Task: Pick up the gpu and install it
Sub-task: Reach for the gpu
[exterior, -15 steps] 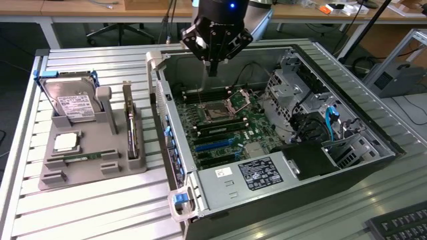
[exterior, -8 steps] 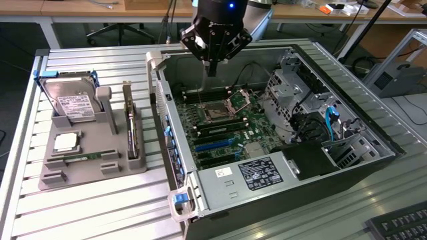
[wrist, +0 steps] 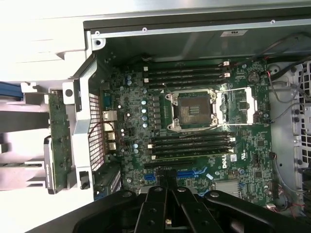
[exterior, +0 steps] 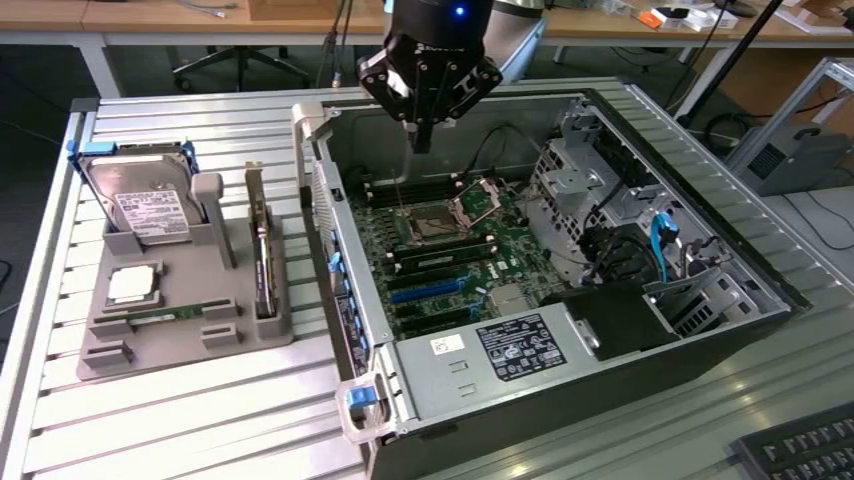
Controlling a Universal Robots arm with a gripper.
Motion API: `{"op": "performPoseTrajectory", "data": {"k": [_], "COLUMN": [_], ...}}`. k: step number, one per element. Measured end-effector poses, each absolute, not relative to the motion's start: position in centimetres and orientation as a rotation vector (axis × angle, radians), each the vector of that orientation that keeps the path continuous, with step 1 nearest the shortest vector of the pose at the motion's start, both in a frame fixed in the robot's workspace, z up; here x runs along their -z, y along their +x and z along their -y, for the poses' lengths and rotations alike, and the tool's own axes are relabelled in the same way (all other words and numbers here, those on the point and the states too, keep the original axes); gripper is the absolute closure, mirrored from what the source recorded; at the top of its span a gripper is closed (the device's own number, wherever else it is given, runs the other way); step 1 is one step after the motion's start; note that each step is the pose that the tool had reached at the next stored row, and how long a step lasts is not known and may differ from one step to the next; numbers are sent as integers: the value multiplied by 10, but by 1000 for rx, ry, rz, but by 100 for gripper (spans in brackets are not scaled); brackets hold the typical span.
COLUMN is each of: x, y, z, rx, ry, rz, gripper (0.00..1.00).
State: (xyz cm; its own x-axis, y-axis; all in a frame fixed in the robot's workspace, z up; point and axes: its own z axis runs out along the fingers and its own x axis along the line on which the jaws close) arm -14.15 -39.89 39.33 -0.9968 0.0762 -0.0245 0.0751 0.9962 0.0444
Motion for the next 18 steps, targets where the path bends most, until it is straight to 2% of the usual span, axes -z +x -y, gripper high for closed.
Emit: {"op": "performPoseTrajectory", "data": {"k": [18], "x": [-393], "y": [-148], "z": [399], "rx": [-68], "ry": [118], "rz": [-3112], "gripper": [89]}}
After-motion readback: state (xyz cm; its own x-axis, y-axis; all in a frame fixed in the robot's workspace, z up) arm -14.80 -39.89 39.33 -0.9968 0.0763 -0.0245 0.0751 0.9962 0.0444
